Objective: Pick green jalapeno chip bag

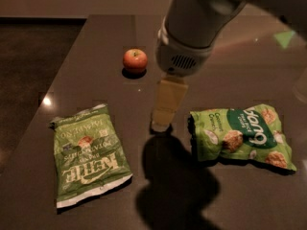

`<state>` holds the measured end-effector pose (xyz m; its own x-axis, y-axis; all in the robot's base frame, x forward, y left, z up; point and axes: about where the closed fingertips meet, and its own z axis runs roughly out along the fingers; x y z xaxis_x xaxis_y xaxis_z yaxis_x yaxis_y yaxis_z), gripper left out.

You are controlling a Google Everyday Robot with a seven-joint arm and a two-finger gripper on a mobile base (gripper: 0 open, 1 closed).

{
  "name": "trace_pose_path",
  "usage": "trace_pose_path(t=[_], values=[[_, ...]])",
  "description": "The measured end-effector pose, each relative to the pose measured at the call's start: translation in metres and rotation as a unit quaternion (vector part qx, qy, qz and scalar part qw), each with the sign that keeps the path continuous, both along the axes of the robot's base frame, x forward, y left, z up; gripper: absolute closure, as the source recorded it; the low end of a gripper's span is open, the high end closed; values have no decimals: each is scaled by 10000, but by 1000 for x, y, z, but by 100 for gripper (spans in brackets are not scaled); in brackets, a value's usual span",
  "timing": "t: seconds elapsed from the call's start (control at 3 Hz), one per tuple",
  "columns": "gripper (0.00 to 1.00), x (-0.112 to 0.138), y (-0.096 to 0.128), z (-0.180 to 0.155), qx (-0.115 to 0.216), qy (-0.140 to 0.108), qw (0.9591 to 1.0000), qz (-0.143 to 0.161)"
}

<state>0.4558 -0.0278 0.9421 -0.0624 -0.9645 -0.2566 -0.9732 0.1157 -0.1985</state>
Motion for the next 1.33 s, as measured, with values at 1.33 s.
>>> trace_pose_path(t=[1.33], values=[[0,-17,51,-33,-71,386,9986,-366]])
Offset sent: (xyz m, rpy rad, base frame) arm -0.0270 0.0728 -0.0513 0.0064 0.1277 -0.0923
